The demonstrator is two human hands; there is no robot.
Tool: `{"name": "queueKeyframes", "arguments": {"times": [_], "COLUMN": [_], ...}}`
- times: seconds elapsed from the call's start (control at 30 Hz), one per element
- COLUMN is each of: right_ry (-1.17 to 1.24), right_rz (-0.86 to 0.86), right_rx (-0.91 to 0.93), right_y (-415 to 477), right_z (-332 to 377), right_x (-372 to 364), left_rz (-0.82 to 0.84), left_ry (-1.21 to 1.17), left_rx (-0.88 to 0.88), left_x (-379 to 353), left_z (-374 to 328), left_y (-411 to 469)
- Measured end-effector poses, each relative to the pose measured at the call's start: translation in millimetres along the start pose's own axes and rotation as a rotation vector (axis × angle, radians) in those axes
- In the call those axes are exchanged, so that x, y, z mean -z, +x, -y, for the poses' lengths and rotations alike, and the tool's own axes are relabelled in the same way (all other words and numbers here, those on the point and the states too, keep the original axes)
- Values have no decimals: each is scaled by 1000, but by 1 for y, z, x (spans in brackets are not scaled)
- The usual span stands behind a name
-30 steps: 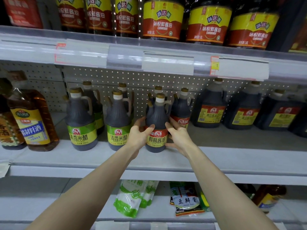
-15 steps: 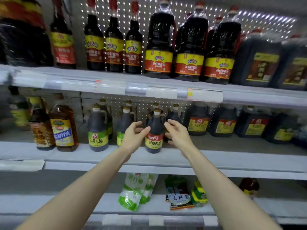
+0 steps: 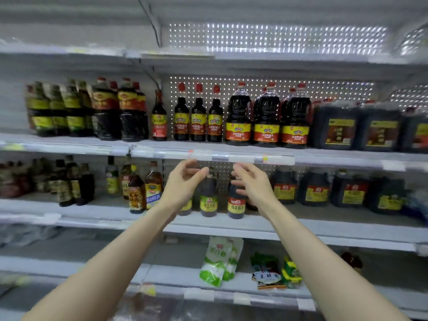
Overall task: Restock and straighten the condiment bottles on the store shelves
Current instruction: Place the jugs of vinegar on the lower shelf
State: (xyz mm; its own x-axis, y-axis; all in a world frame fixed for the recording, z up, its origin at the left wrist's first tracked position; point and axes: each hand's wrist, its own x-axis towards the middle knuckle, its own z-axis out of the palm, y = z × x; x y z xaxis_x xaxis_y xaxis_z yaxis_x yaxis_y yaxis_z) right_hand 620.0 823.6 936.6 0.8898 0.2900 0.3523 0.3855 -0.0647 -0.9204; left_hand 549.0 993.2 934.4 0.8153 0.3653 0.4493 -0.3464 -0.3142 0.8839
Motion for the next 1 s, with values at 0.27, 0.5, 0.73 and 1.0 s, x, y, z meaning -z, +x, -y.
{"name": "queueKeyframes", "arguments": {"times": [0.27,0.5,0.73,1.0], "right_ry": [4,51,71,47], "right_rz": [92,158,170,138], "right_rx": [111,152,164,22], "right_y": [-40,-52,-63,-74], "right_z": [68,95,96,54], "right_x": [-57,-142,-256,-387], "left_rz": [-87,-173,-162,-89], "left_ry": [30,55,118,69], "left_rx": [-34,-49,-64,89], "left_x": [81,174,289,388], "left_z": [-38,-41,-10,79], "left_y": [-48,-62,-63,-50]}}
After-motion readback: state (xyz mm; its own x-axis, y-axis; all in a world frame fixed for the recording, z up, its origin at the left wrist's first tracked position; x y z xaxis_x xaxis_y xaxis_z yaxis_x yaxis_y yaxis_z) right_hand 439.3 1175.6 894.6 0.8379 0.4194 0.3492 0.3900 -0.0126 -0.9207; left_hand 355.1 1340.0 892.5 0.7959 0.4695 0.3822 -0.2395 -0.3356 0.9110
